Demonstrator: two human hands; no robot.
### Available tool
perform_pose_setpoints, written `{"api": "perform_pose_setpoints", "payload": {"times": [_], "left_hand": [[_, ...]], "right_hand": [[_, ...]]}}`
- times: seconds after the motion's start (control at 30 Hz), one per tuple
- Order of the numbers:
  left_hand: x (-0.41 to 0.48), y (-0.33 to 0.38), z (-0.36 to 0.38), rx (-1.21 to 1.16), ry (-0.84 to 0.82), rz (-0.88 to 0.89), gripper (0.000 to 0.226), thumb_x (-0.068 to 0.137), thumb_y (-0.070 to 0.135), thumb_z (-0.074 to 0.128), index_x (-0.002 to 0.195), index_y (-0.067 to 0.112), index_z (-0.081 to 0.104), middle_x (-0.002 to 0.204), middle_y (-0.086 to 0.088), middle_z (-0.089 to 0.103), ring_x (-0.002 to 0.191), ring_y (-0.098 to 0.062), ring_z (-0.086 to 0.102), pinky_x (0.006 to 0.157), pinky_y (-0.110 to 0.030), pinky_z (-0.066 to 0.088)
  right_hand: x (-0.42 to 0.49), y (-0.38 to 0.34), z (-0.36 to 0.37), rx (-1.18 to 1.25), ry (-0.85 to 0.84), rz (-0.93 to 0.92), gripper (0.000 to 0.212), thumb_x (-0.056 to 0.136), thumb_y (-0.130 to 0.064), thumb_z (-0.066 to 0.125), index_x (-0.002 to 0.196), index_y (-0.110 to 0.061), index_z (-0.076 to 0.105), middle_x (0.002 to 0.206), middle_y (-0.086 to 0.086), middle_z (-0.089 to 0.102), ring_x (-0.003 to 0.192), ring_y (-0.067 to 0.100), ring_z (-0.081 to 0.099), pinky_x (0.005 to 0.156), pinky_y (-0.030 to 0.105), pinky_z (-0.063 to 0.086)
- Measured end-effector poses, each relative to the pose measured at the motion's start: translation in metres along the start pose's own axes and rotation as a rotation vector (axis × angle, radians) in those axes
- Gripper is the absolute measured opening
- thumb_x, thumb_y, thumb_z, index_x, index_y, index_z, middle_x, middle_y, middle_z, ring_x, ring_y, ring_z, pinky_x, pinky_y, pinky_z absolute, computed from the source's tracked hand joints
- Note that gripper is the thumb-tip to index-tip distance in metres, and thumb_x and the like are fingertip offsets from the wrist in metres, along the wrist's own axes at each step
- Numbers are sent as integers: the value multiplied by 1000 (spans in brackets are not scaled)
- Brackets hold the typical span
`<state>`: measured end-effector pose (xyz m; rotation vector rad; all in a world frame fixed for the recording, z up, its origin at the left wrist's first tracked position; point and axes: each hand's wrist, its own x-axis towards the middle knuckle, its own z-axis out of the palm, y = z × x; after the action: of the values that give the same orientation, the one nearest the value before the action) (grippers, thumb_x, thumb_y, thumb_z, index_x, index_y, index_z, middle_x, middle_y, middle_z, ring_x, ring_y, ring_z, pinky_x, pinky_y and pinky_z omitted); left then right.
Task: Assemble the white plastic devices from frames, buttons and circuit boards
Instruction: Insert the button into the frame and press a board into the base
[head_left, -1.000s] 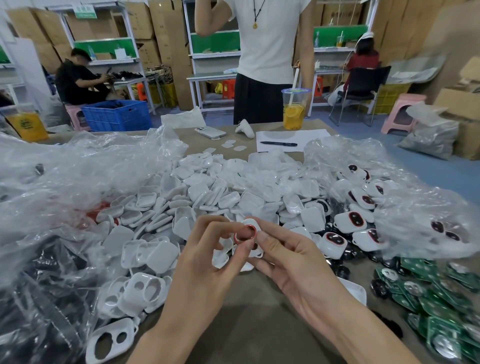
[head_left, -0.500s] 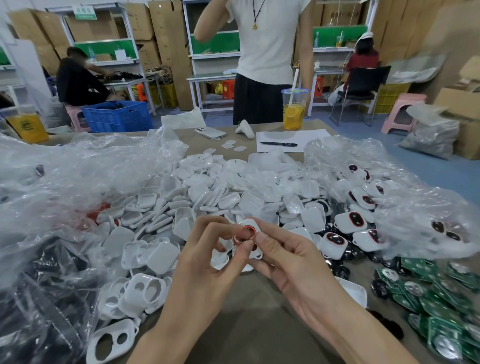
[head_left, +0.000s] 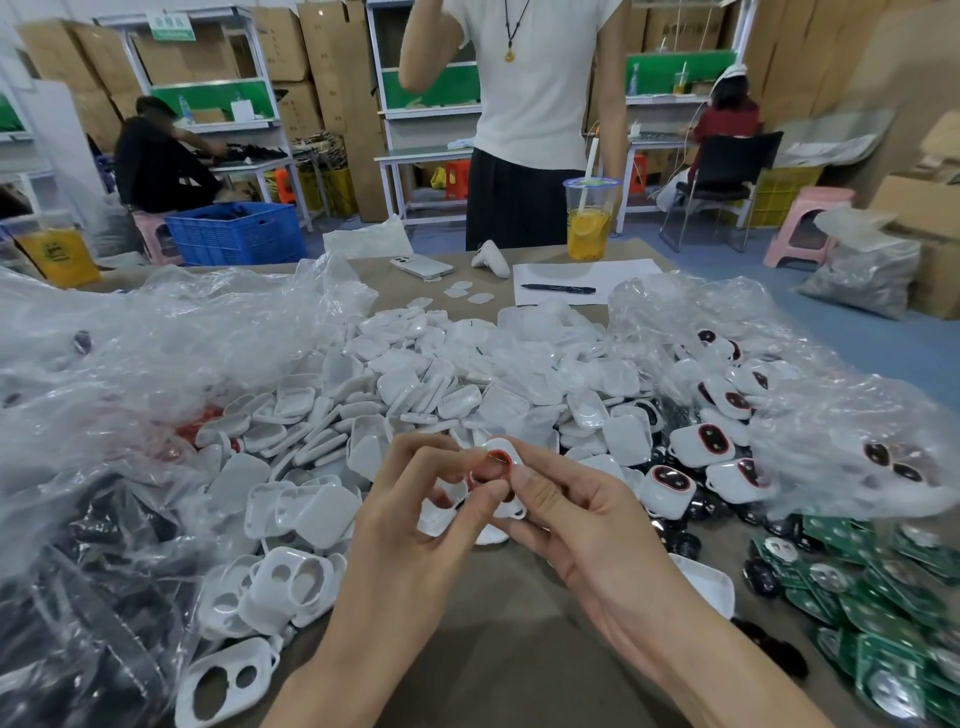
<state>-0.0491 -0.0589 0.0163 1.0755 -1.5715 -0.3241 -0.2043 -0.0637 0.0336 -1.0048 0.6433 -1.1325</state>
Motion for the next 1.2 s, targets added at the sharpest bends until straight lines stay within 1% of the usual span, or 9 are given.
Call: {"api": "perform_pose_setpoints", "payload": {"times": [0.23, 0.37, 0.47, 0.63, 0.73, 0.8, 0.9, 1.13, 1.2], "left_hand": [[0, 4, 4, -192, -10, -172, 8, 81, 44, 73, 87, 42, 68, 104, 4, 68, 97, -18, 67, 75, -17, 51], [0, 6, 5, -239, -20, -262, 13, 79, 40, 77, 88, 37, 69, 99, 6, 70, 79, -8, 66, 67, -11, 48], [0, 6, 5, -271, -22, -304, 14, 78, 42, 78, 87, 37, 69, 94, 10, 71, 74, -6, 64, 64, -10, 47], [1, 4, 7, -290, -14, -333, 12, 77, 31, 78, 84, 35, 69, 93, 12, 76, 84, -6, 68, 71, -12, 50], [3, 3, 5, -334, -68, -354, 13, 80, 24, 78, 86, 34, 72, 97, 11, 77, 91, -6, 70, 79, -15, 52], [5, 4, 1, -370, -115, -359, 18, 86, 19, 77, 91, 36, 75, 99, 10, 78, 93, -5, 71, 79, -16, 52], [7, 5, -2, -426, -139, -376, 16, 85, 28, 69, 94, 37, 77, 100, 7, 78, 88, -5, 71, 76, -15, 51], [7, 0, -3, -499, -144, -421, 9, 83, 29, 78, 93, 28, 76, 102, -3, 78, 97, -17, 72, 81, -28, 56], [6, -1, -3, -503, -149, -431, 10, 81, 27, 74, 91, 28, 75, 101, -5, 78, 97, -20, 72, 82, -32, 56]], "right_hand": [[1, -1, 0, -26, 0, -19, 27, 87, -29, 65, 111, -32, 77, 113, 5, 76, 111, 15, 70, 84, 17, 55], [1, 0, 0, -27, 5, -26, 26, 87, -29, 65, 110, -32, 77, 112, 5, 76, 110, 15, 70, 83, 17, 55], [2, 0, -1, -37, 0, -29, 26, 88, -31, 66, 111, -32, 77, 112, 4, 76, 110, 16, 70, 85, 18, 55], [4, 4, -3, -94, 31, -37, 23, 91, -35, 68, 113, -32, 76, 113, 4, 76, 113, 17, 69, 89, 21, 55], [5, 5, -5, -92, 62, -40, 25, 85, -36, 68, 109, -34, 77, 110, 4, 77, 109, 17, 71, 87, 22, 56], [6, 5, -8, -62, 69, -31, 29, 82, -35, 69, 110, -30, 78, 111, 6, 76, 109, 19, 71, 88, 24, 56], [7, 5, -9, -1, 53, -12, 31, 81, -32, 70, 111, -24, 78, 112, 10, 75, 110, 21, 70, 88, 26, 57], [7, 8, -6, 83, 38, 38, 30, 80, -29, 71, 107, -20, 79, 112, 12, 75, 108, 22, 71, 84, 26, 58], [7, 8, -6, 101, 32, 45, 32, 78, -29, 72, 107, -19, 79, 112, 13, 75, 106, 22, 72, 82, 25, 58]]}}
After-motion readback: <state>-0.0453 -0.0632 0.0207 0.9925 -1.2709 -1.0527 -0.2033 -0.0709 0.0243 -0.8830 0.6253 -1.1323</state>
